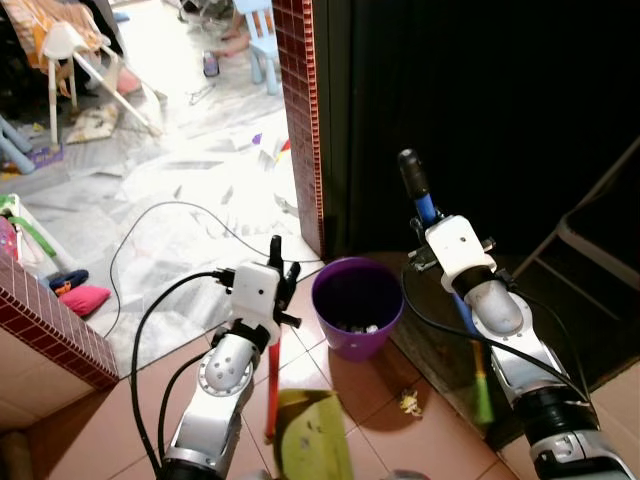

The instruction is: Sweep floor

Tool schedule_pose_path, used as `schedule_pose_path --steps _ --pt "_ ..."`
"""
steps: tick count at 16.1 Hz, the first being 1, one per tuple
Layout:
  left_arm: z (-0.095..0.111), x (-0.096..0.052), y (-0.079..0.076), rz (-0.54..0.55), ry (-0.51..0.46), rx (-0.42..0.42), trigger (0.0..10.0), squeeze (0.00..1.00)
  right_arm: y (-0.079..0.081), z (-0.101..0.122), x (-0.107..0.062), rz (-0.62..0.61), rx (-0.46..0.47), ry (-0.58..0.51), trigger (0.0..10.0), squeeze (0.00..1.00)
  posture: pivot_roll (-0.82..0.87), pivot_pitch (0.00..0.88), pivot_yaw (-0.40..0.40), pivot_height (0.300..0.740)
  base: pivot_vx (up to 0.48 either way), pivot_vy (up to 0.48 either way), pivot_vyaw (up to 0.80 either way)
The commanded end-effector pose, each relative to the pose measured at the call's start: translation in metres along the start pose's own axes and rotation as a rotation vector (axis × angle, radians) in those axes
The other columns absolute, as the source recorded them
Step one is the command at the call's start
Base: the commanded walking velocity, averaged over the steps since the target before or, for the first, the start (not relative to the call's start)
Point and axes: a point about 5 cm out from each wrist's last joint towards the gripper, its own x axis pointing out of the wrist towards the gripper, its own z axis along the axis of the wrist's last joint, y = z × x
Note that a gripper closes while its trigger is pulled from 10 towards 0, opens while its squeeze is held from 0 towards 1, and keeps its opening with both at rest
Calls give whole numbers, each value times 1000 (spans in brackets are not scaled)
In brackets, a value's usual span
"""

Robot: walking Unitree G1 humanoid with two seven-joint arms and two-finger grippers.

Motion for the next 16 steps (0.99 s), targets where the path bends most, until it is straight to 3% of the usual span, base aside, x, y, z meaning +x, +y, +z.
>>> schedule_pose_path --steps 1,4,8,16 --pt "13 2 4 0 -56 18 10000 0 2 11 4 7 -25 -56 10000 0 -112 0 81 740 326 0 0" --pt "14 3 4 -7 -56 20 10000 0 3 10 3 0 -10 -47 10000 0 -113 0 92 740 325 0 0" --pt "13 1 4 -8 -46 23 10000 0 3 8 1 -3 -9 -47 10000 0 -109 0 89 740 257 0 -483" --pt "12 -11 5 28 -23 18 10000 0 12 13 4 87 20 -112 10000 0 -78 0 73 740 0 0 0"
